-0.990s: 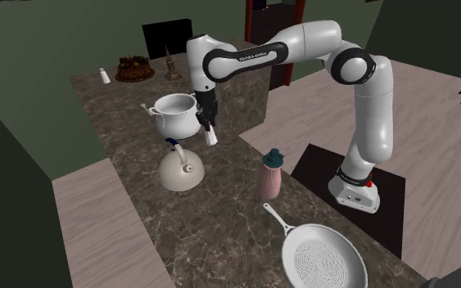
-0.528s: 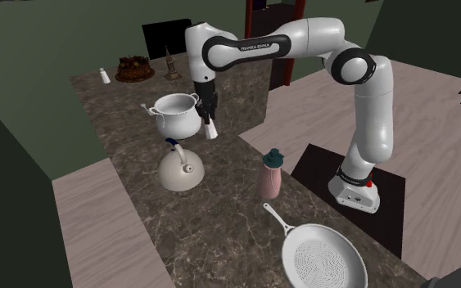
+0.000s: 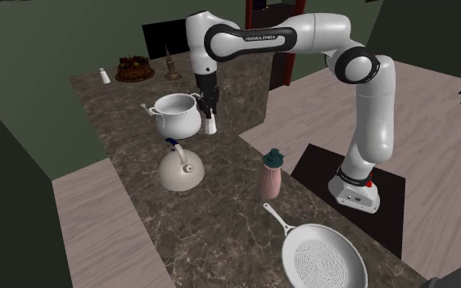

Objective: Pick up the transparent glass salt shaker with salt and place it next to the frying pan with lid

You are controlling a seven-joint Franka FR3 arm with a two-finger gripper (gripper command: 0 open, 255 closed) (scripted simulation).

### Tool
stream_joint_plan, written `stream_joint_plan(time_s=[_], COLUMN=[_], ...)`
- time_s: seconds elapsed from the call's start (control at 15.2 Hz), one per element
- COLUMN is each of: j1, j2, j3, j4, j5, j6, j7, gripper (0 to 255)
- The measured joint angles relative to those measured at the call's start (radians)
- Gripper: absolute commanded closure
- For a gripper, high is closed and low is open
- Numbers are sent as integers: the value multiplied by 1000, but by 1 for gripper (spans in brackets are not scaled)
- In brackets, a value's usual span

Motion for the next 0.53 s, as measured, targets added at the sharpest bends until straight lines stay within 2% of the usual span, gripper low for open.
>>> stream_joint_plan(time_s=[0.13, 0.53], j1=[1, 31], j2=[-79, -262], j3=[10, 48], j4=[-120, -355], j5=[20, 76], j6=[45, 110], j7=[14, 77], gripper=[255, 255])
